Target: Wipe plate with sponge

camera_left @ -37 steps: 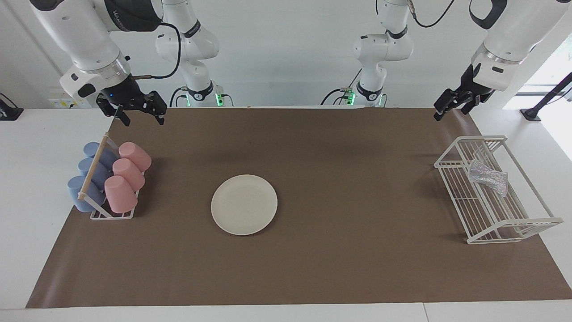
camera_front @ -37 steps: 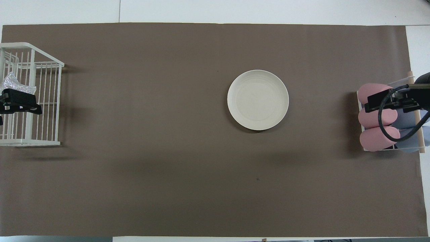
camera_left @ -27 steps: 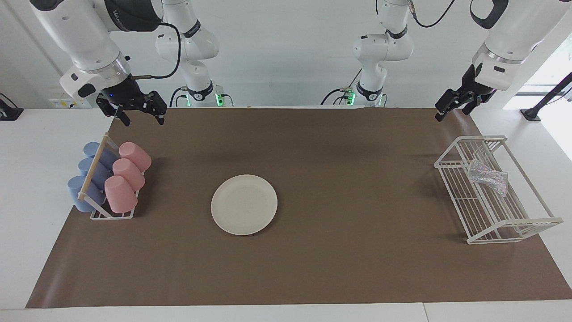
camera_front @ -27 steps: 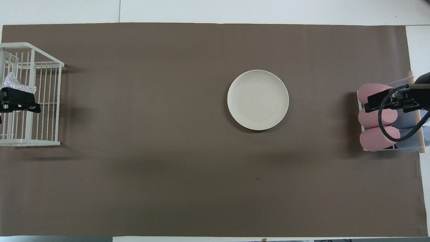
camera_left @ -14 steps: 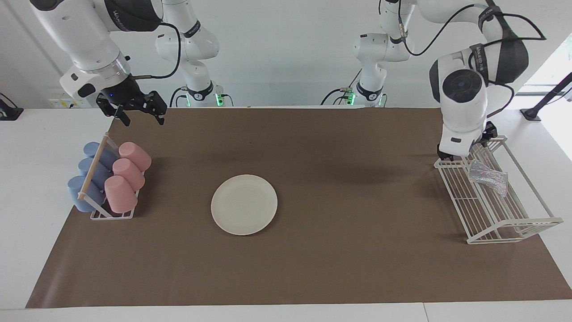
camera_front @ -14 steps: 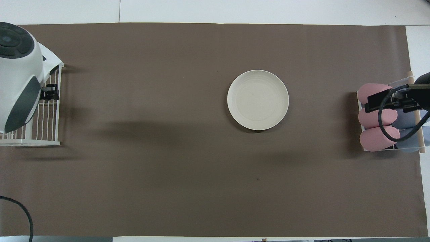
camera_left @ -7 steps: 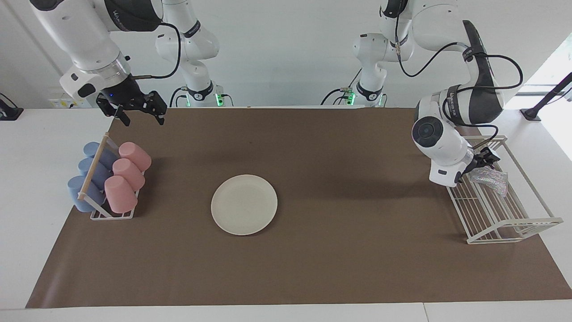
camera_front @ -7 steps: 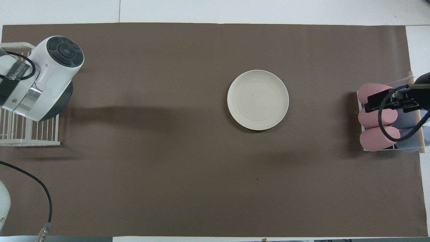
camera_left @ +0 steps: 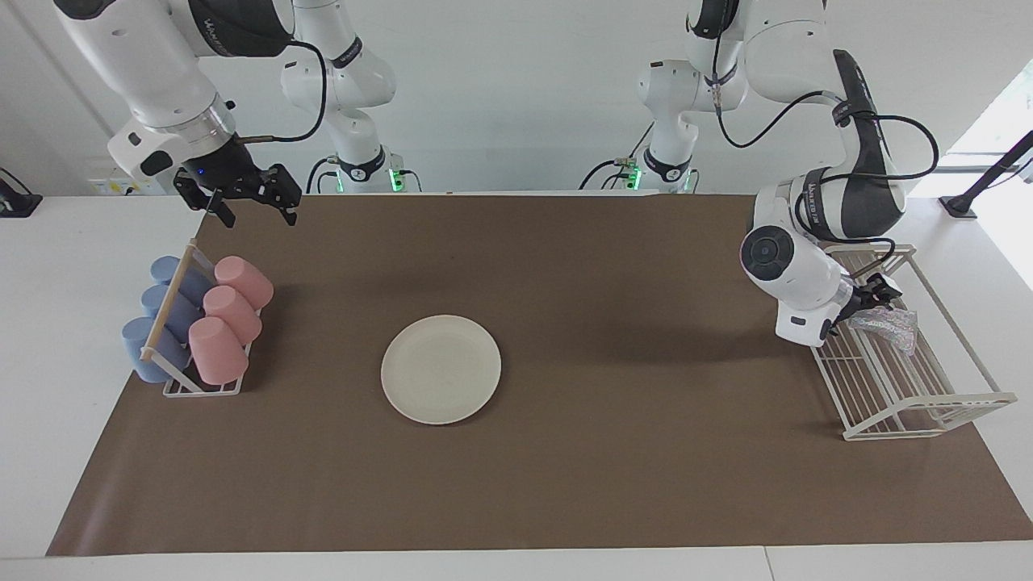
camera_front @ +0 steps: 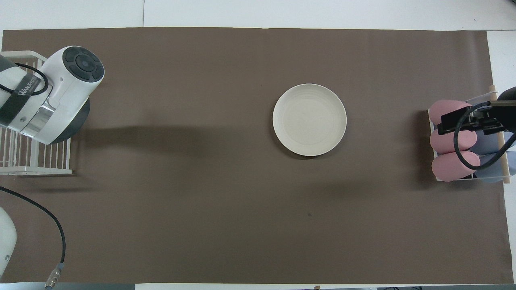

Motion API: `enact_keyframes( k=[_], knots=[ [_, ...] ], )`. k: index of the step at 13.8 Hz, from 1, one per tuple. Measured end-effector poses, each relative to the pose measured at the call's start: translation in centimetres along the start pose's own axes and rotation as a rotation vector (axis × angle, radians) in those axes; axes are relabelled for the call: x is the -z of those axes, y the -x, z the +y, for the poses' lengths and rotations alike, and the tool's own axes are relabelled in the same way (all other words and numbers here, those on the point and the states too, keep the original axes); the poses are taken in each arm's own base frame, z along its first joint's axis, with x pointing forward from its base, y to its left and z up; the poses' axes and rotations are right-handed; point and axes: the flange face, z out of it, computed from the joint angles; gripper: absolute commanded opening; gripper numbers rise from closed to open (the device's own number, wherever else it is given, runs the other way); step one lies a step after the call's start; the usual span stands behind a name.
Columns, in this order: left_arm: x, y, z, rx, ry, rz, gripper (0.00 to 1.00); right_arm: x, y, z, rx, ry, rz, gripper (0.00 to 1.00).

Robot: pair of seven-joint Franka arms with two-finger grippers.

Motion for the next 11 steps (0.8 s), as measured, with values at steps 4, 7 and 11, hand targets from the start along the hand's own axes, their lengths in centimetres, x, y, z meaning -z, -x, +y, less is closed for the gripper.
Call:
enact_keyframes(
  k=[4, 7, 11],
  knots=[
    [-0.77, 0.32, 0.07, -0.004, -0.009, -0.02, 0.08, 0.0, 0.0, 0.0, 0.0, 0.0, 0.0, 1.0],
    [-0.57, 0.34, 0.21, -0.006, -0.007, -0.017, 0.0, 0.0, 0.0, 0.01, 0.0, 0.0, 0.0, 1.0],
    [-0.62, 0.38, 0.06, -0.004, -0.01, -0.021, 0.0, -0.01, 0.0, 0.18, -0.027, 0.0, 0.0, 1.0]
  ],
)
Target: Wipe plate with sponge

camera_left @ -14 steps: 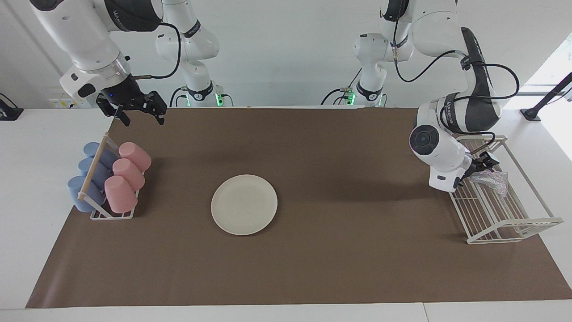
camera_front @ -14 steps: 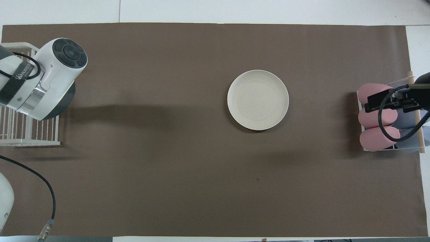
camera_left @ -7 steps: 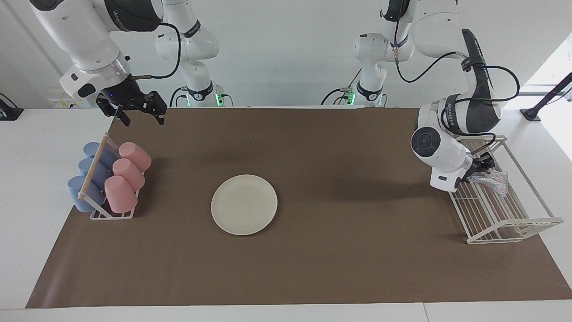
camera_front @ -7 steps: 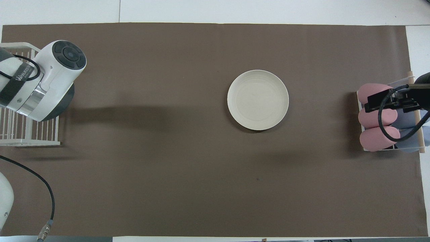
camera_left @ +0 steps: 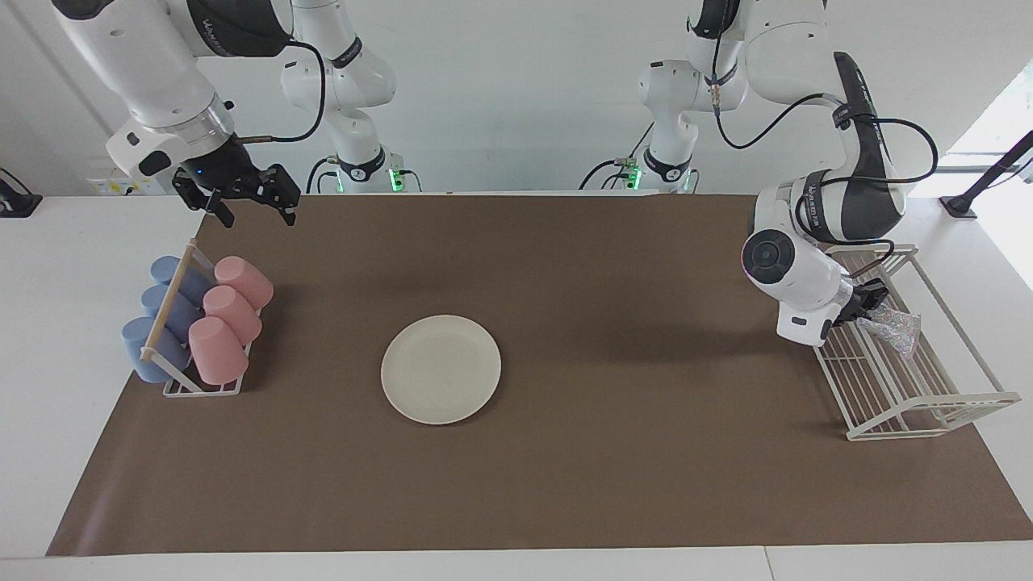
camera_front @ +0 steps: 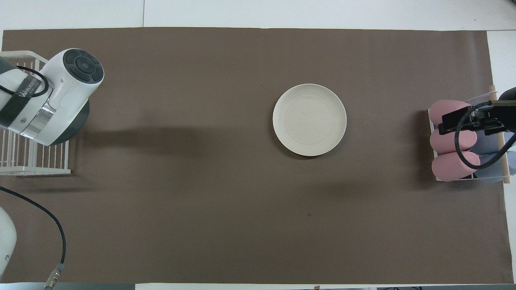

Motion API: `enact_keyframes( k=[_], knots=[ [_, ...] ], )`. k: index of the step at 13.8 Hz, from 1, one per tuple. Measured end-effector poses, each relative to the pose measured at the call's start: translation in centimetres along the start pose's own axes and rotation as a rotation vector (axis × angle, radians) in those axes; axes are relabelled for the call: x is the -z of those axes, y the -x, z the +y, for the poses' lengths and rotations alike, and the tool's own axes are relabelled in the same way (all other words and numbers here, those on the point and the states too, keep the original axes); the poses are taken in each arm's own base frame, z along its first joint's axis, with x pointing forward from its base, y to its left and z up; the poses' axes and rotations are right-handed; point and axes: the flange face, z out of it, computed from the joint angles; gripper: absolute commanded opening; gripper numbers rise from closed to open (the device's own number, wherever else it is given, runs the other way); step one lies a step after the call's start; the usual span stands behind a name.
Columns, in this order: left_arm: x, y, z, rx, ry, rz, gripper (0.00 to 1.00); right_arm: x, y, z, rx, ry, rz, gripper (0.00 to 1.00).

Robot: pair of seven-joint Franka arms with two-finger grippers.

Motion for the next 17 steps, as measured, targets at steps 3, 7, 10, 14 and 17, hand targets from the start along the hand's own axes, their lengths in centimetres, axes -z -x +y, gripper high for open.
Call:
enact_keyframes(
  k=[3, 7, 10, 14, 17],
  knots=[
    [0.0, 0.0, 0.0, 0.0, 0.0, 0.0, 0.0, -0.1, 0.1, -0.3, -0.198, 0.001, -0.006, 1.0],
    [0.9, -0.3, -1.1, 0.018, 0.0, 0.01, 0.0, -0.1, 0.1, -0.4, -0.489, 0.003, -0.01, 1.0],
    [4.3, -0.7, -5.2, 0.035, 0.047, -0.014, 0.0, -0.1, 0.2, -0.7, -0.588, 0.004, -0.009, 1.0],
    [10.5, 0.5, -11.1, 0.12, 0.309, -0.114, 0.0, 0.2, 0.5, -0.4, -0.598, 0.004, -0.011, 1.0],
    [13.9, 1.7, -12.7, 0.152, 0.64, -0.206, 0.0, 0.2, 0.6, -0.6, -0.637, 0.004, -0.014, 1.0]
  ],
)
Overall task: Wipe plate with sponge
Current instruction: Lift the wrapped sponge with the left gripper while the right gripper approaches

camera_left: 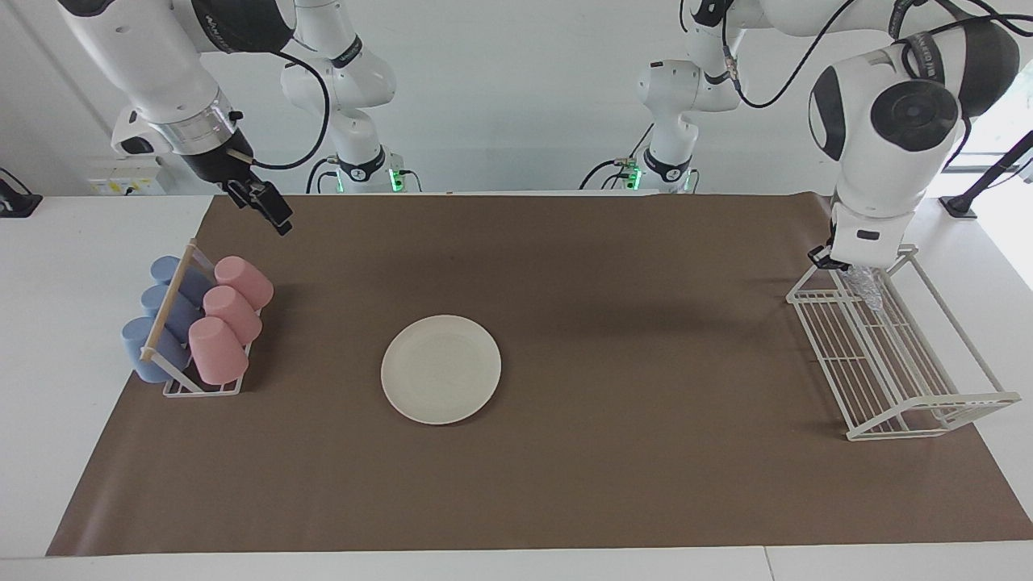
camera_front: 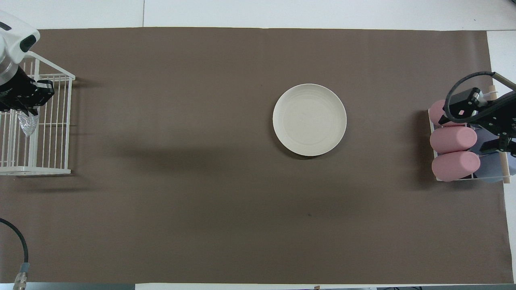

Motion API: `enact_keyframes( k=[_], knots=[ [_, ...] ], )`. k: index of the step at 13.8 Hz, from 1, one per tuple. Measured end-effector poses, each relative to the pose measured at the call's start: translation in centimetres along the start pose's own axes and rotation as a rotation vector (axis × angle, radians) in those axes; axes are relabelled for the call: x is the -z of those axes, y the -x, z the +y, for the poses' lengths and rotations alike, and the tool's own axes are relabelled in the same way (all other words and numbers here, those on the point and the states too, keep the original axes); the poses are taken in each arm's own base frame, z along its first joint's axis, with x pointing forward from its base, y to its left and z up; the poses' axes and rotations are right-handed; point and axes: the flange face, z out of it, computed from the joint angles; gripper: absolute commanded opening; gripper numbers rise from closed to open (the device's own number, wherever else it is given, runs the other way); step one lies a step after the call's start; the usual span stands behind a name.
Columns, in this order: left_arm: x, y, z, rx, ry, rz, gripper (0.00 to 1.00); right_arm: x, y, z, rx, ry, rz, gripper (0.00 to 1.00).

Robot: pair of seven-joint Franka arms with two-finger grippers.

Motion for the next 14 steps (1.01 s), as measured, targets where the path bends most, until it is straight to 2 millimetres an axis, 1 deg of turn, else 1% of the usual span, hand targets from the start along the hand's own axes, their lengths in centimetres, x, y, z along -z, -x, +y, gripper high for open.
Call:
enact_keyframes(
  k=[1, 4, 5, 7, 8, 9, 11, 14],
  knots=[
    [0.7, 0.2, -0.6, 0.021, 0.124, -0.04, 0.0, 0.0, 0.2, -0.2, -0.065, -0.005, -0.004, 1.0],
    [1.5, -0.2, -2.9, 0.116, 0.457, -0.155, 0.0, 0.1, 1.4, -1.5, -0.318, -0.033, -0.036, 1.0],
    [2.1, -0.3, -3.5, 0.136, 0.553, -0.183, 0.0, 0.2, 2.1, -2.2, -0.391, -0.039, -0.044, 1.0],
    [2.7, -0.1, -4.8, 0.165, 0.711, -0.233, 0.0, 0.7, 4.5, -4.3, -0.492, -0.045, -0.049, 1.0],
    [2.4, 0.1, -5.0, 0.176, 0.775, -0.255, 0.0, 0.9, 6.0, -5.4, -0.523, -0.046, -0.046, 1.0],
    [1.8, 0.5, -4.8, 0.191, 0.838, -0.276, 0.0, 1.2, 7.5, -6.4, -0.543, -0.047, -0.041, 1.0],
    [0.2, 1.9, -3.7, 0.194, 0.97, -0.323, 0.0, 1.6, 9.9, -7.9, -0.573, -0.048, -0.034, 1.0],
    [-3.5, 5.8, -2.4, 0.09, 1.163, -0.342, 0.0, 1.2, 13.2, -9.9, -0.585, -0.038, -0.032, 1.0]
  ],
)
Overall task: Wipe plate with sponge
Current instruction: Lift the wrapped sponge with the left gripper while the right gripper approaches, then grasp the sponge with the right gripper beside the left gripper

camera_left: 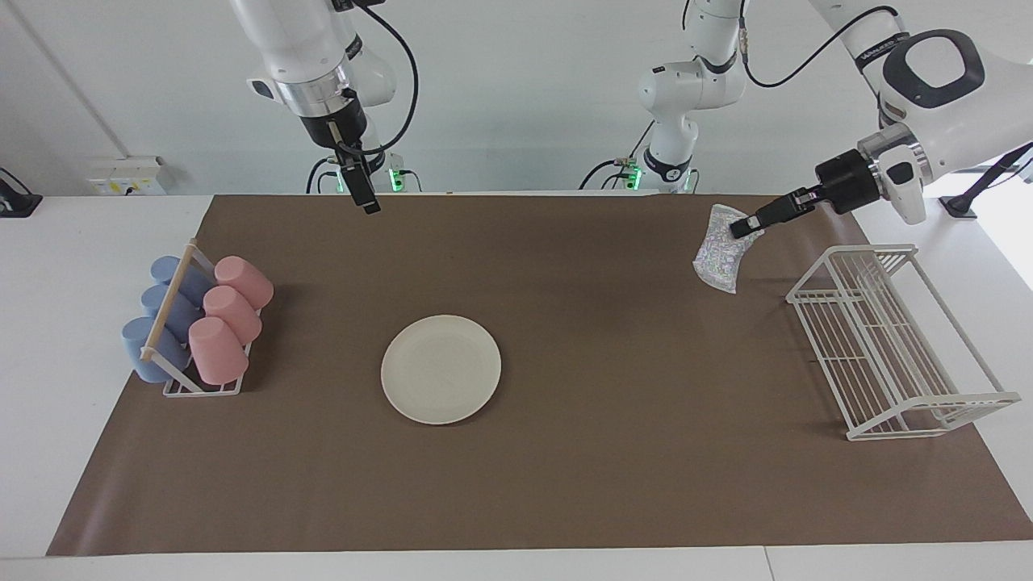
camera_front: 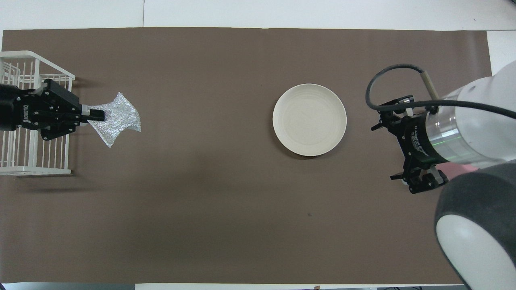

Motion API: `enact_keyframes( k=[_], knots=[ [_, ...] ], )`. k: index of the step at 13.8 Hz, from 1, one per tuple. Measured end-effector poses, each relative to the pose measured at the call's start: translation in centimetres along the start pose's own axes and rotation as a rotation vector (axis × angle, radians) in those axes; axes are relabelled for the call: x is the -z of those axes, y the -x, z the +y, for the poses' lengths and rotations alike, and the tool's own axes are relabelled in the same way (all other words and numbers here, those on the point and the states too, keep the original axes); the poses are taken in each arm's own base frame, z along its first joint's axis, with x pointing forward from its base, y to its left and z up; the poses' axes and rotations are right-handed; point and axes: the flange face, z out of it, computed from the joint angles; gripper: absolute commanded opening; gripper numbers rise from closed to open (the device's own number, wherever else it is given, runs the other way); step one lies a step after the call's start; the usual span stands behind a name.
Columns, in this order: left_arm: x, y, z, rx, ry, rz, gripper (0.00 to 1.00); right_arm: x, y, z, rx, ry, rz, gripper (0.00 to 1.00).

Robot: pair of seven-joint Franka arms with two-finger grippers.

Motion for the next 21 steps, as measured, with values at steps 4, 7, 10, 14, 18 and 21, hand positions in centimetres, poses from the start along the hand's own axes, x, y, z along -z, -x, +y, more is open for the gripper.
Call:
enact_keyframes(
  k=[4, 7, 10, 14, 18, 21],
  knots=[
    [-4.5, 4.1, -3.4, -0.09, 0.197, -0.079, 0.0, -0.3, 5.7, -0.3, -0.078, -0.051, -0.003, 1.0],
    [-7.6, 6.8, -4.2, -0.11, 0.308, -0.137, 0.0, -0.9, 9.5, 0.3, -0.09, -0.044, -0.003, 1.0],
    [-11.1, 8.4, -6.3, -0.088, 0.455, -0.192, 0.0, -1.4, 10.4, 0.3, -0.136, -0.055, -0.009, 1.0],
    [-14.9, 9.5, -8.3, -0.1, 0.52, -0.249, 0.0, -2.0, 17.8, 0.8, -0.234, -0.148, -0.065, 1.0],
    [-15.5, 10.2, -7.7, -0.107, 0.531, -0.27, 0.0, -4.7, 23.9, 2.3, -0.258, -0.179, -0.109, 1.0],
    [-15.8, 10.7, -7.5, -0.116, 0.534, -0.294, 0.0, -7.6, 27.4, 4.0, -0.227, -0.165, -0.113, 1.0]
  ],
)
